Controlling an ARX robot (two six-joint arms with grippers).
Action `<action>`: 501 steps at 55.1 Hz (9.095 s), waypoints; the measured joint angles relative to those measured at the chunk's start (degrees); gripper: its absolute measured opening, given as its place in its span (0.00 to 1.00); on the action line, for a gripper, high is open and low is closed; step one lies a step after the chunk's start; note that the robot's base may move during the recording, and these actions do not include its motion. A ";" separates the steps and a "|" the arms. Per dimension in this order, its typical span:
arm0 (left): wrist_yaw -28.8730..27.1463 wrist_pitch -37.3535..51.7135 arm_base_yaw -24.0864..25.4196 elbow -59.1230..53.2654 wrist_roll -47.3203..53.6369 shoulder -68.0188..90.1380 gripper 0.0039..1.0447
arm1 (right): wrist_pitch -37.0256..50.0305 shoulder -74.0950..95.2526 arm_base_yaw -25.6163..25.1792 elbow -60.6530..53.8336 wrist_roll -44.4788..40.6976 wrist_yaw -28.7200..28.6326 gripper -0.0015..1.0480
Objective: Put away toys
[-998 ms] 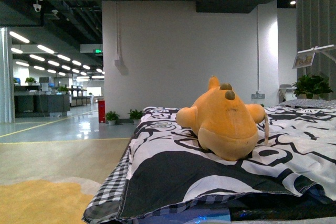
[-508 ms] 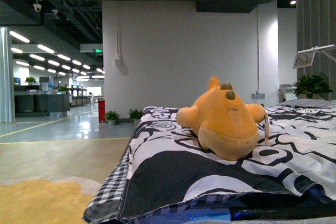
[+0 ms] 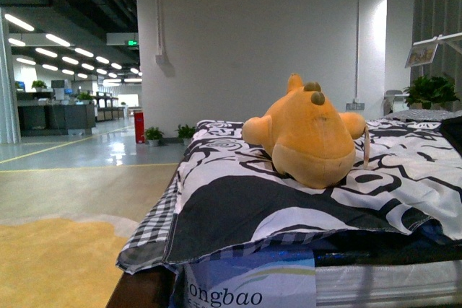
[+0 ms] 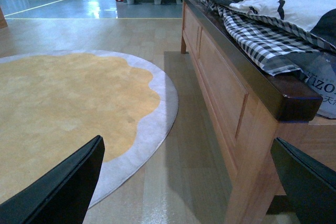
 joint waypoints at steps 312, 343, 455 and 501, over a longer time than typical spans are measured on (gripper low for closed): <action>0.09 0.00 0.00 0.00 0.00 0.00 0.94 | -30.18 -46.60 -7.26 -25.07 -10.36 -4.09 0.07; 0.07 0.00 0.00 0.00 0.00 0.00 0.94 | -35.23 -56.30 -7.26 -29.77 -10.38 -4.09 0.07; 0.11 -0.02 0.00 0.00 0.00 0.02 0.94 | -48.13 -71.67 -7.19 -31.06 -10.54 -4.00 0.07; 0.02 -0.02 0.04 0.00 0.00 0.02 0.94 | -48.13 -71.69 -7.19 -31.06 -10.54 -4.07 0.07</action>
